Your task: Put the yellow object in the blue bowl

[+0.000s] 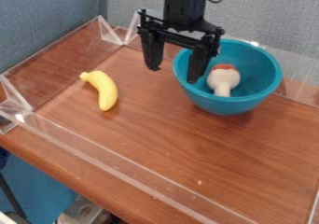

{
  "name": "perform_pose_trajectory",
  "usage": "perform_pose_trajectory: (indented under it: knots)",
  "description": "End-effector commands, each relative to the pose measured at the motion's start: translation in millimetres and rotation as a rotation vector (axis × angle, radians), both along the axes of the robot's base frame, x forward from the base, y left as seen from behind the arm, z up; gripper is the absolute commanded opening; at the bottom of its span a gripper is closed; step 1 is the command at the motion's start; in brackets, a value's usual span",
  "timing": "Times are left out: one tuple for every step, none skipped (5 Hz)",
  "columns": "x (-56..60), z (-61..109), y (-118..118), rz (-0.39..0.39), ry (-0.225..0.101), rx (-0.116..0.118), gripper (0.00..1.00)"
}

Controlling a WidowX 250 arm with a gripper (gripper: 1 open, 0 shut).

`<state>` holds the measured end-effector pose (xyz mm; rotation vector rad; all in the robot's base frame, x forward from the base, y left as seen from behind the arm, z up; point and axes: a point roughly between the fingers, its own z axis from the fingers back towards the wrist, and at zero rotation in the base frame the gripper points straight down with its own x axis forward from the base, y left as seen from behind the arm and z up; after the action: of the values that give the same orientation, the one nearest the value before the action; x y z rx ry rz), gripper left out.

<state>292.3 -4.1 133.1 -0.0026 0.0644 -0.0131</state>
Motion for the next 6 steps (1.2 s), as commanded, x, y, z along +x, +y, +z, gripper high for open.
perform_pose_trajectory:
  knots:
    - [5.4,-14.2,7,0.103,0.012,0.003,1.0]
    - [-1.9,-16.6,38,0.232,0.008,0.003,1.0]
    - [-8.8,-18.7,78,0.378,-0.006,-0.006,1.0]
    - [-8.3,-32.6,119,0.461,-0.015,-0.02,1.0]
    - [1.0,-49.0,142,0.606,-0.035,-0.022,1.0]
    - [10.2,-53.9,146,0.706,-0.058,-0.016,1.0]
